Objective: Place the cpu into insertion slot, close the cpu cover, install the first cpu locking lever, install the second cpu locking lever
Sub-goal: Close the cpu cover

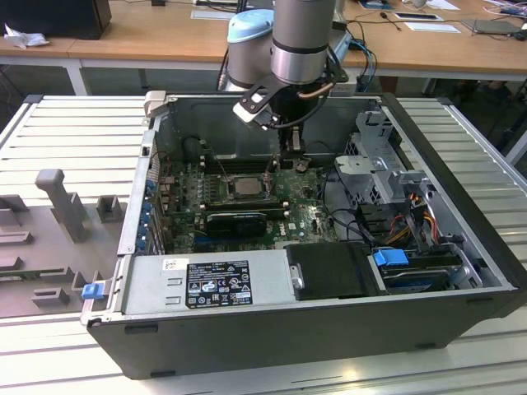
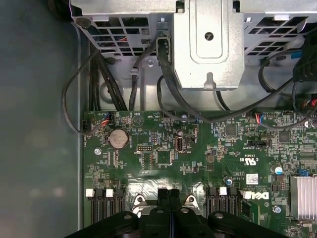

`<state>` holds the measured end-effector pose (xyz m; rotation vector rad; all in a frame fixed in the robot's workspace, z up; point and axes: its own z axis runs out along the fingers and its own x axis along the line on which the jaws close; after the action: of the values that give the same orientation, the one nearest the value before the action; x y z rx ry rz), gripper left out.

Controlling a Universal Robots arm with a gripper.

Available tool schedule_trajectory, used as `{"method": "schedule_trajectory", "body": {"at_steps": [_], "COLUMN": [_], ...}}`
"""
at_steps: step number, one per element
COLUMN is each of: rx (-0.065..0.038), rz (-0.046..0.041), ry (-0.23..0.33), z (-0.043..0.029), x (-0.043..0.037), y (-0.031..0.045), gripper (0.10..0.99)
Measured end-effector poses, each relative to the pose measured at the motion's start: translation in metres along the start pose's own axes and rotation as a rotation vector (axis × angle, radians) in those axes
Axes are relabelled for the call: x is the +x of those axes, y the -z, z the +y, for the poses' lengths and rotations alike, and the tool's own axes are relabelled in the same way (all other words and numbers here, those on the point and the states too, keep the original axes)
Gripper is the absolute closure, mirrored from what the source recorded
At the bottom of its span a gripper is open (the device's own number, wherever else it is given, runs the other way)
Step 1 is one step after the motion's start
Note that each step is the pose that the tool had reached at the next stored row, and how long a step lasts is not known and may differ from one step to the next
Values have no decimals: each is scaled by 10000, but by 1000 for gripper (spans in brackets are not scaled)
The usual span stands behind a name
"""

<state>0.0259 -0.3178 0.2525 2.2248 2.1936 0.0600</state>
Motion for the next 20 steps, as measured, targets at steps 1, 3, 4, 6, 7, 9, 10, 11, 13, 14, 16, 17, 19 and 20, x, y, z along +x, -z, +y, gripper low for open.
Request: {"method": "schedule_trajectory", "body": {"at_steps": [1,3,4,6,7,9,10,11,13,14,16,17,19,20], "rx": [0,0,0,0,0,0,0,0,0,0,0,0,0,0], "rz": [0,0,-1,0,0,0,-1,0,0,0,0,0,0,0], "ry": [0,-1,0,-1,0,0,-1,0,-1,0,0,0,0,-1], "z": [-3,-10,-13,-20,-23,-28,-34,-38,-42,-45,-58,-70,-75,-78], "x": [0,0,0,0,0,0,0,-1,-1,-1,-1,-1,-1,-1], "y": [0,0,1,1,1,1,1,1,1,1,2,2,2,2], "gripper": [980,980,980,980,980,980,980,980,980,980,980,980,980,980]}}
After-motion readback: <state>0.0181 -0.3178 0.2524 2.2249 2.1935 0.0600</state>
